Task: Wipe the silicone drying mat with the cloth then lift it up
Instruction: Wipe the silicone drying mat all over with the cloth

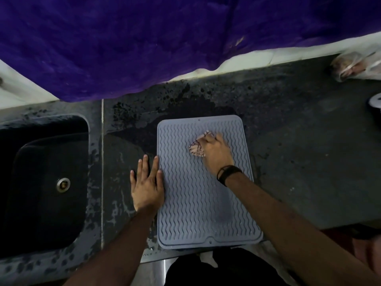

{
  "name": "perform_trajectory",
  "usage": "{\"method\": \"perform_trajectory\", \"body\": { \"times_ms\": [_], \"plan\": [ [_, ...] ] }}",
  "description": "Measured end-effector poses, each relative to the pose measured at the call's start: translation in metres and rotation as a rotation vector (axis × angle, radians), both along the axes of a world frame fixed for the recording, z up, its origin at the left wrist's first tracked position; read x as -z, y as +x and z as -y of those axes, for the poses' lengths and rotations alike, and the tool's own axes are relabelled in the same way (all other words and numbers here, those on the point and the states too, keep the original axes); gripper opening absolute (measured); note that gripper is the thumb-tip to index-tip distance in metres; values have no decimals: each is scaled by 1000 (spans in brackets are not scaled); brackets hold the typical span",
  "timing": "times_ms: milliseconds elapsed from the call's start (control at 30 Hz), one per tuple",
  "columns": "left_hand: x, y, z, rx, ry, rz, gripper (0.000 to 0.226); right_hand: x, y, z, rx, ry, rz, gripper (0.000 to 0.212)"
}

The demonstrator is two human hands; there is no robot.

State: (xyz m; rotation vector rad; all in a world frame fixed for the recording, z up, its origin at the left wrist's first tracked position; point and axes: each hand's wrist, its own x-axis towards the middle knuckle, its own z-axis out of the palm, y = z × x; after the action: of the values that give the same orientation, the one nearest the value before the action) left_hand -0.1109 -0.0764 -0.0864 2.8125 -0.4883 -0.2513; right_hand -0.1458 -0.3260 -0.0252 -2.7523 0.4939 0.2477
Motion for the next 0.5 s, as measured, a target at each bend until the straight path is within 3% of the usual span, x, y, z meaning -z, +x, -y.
{"method": "perform_trajectory", "body": {
  "times_ms": [300, 500],
  "plan": [
    [-3, 0, 1, 6, 11, -25, 55, -14, 65, 11, 6, -17, 94, 46],
    [-1, 0, 1, -1, -16, -17, 55, -3, 60, 14, 141, -25, 68, 32]
  ]
}}
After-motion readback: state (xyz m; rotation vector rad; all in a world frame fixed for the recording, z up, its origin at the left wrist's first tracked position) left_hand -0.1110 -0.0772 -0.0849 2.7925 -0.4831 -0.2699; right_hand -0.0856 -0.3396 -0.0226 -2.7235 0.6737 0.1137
